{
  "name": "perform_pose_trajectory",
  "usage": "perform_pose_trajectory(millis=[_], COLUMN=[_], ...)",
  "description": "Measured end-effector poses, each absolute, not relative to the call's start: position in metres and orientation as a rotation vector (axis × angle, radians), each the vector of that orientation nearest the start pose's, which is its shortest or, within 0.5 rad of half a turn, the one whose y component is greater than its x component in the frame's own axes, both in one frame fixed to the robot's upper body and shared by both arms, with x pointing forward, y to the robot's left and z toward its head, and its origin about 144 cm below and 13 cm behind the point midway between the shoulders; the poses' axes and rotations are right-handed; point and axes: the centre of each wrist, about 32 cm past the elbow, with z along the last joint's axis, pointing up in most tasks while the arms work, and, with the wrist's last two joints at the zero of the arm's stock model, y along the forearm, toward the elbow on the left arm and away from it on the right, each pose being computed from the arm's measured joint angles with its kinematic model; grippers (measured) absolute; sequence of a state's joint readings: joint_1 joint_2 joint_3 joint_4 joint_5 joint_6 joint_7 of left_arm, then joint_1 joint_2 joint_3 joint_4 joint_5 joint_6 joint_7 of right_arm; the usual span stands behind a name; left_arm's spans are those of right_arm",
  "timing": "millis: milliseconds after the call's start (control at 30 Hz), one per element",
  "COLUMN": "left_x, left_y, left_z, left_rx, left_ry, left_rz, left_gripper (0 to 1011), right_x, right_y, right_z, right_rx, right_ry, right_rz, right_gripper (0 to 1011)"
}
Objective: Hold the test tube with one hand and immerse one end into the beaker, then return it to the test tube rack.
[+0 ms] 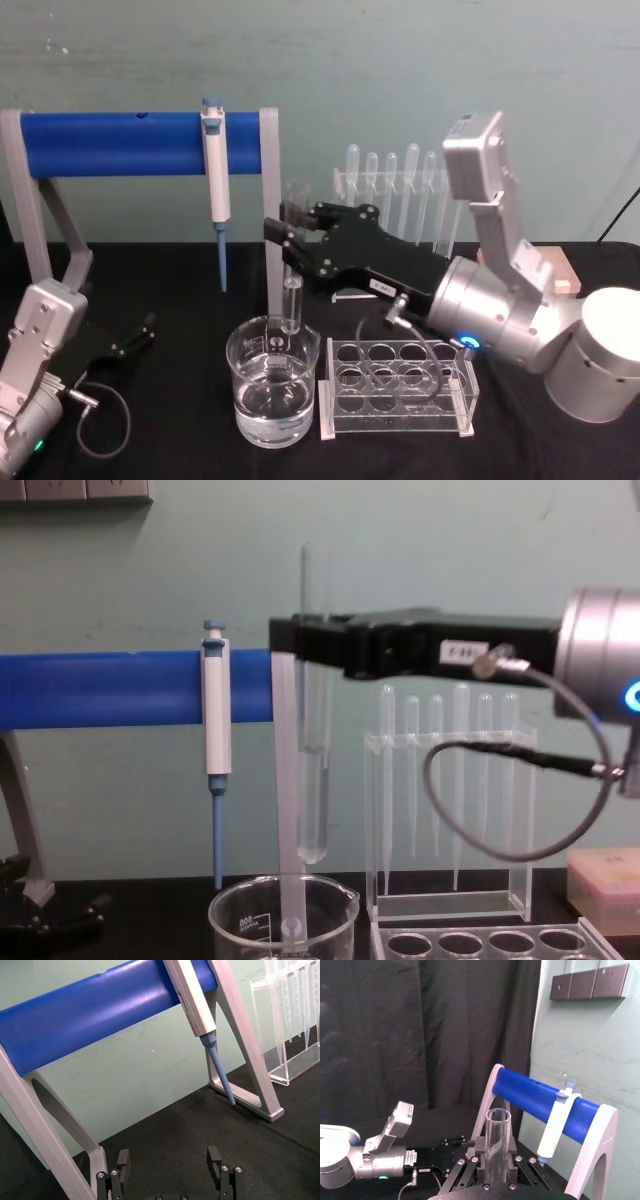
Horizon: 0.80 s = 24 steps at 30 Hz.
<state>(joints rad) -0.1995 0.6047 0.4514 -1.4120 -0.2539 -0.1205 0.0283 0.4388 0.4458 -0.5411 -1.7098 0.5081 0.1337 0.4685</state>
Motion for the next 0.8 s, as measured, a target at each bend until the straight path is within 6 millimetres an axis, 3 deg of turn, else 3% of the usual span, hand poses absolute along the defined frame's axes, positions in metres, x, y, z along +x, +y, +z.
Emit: perform_pose_trajectory(millis=[800], left_x=[0.489], left_y=[0.310], left_z=[1.140], left_rx=[0.304], left_ry=[-0.285], left_rz=[1.248], left_gripper=[1000], right_x=[0.526], right_y=[-0.174], right_z=[1.222], right_rx=[0.042], right_ry=[-0.157], right_rz=[-0.535], right_gripper=[227])
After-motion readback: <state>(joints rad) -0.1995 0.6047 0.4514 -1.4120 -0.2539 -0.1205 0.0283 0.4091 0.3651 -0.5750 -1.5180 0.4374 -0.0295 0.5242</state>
